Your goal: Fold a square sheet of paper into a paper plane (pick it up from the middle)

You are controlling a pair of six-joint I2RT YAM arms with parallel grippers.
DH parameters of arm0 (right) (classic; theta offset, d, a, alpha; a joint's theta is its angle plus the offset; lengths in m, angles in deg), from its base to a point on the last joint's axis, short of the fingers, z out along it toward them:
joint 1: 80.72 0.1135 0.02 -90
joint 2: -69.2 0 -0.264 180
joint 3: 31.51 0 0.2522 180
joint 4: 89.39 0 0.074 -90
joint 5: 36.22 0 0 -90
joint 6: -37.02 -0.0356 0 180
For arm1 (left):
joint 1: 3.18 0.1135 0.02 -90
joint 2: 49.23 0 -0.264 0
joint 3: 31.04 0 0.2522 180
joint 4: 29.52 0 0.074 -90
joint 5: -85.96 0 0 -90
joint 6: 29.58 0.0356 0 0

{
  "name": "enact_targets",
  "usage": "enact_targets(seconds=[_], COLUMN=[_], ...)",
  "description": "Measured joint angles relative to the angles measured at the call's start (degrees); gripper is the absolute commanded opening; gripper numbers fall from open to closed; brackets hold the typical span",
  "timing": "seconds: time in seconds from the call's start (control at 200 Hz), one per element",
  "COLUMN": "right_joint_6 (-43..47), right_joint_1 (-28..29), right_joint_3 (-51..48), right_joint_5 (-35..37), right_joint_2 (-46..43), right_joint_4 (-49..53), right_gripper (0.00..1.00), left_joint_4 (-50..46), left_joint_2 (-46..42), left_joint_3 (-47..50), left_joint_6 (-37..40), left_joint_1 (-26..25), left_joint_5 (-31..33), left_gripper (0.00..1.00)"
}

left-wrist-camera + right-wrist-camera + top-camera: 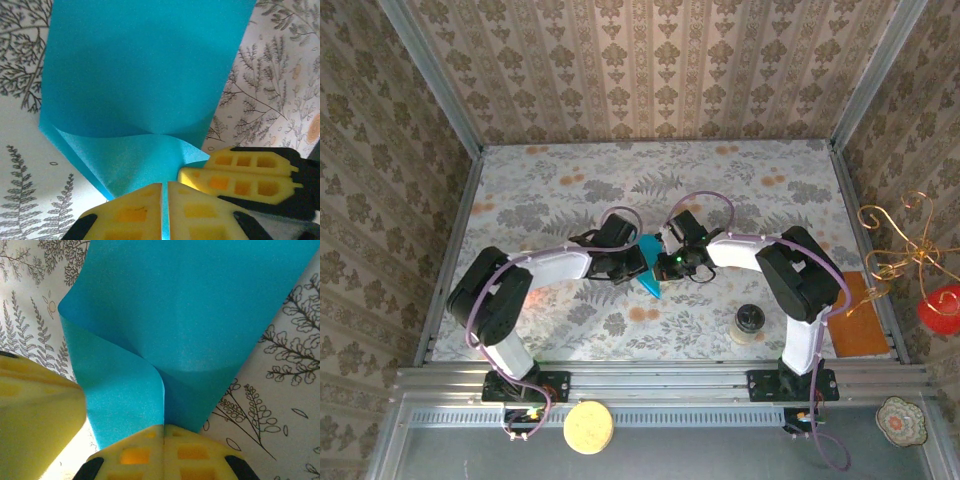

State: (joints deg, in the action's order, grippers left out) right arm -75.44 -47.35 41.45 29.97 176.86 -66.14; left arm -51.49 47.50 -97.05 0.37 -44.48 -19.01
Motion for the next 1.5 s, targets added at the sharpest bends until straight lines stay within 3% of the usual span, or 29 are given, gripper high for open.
enact_targets(seconds=[0.62, 0.875, 0.995, 1.075, 1.27, 1.501], right_joint_6=[0.2, -0.5, -1.4, -1.8, -3.3, -4.4], right_joint_1=[0.0, 0.0, -0.4, -1.0, -1.2, 1.7], right_joint_3=[0.5, 1.8, 1.9, 1.9, 1.6, 0.0], right_joint_5=[0.0, 0.0, 1.7, 2.4, -0.2, -5.1], right_joint_2=[0.3, 0.1, -2.5, -5.4, -8.6, -7.8], right_joint_4=[0.6, 2.2, 4.9, 6.1, 6.6, 6.5], right_gripper=[0.06, 0.31, 0.35, 0.32, 0.12, 0.05], left_joint_4=[2.6, 4.0, 4.8, 5.2, 6.2, 6.9], left_joint_2=[3.8, 3.8, 3.8, 3.8, 3.8, 3.8], left_joint_3=[0.9, 1.6, 2.0, 2.1, 2.5, 2.7], left_joint_6=[-2.2, -3.0, -3.4, -3.4, -3.4, -3.4], left_joint_1=[0.3, 0.5, 0.5, 0.5, 0.5, 0.5], left_joint_5=[0.0, -0.2, -0.3, -0.4, -0.5, -0.7], left_gripper=[0.1, 0.1, 0.1, 0.1, 0.09, 0.09])
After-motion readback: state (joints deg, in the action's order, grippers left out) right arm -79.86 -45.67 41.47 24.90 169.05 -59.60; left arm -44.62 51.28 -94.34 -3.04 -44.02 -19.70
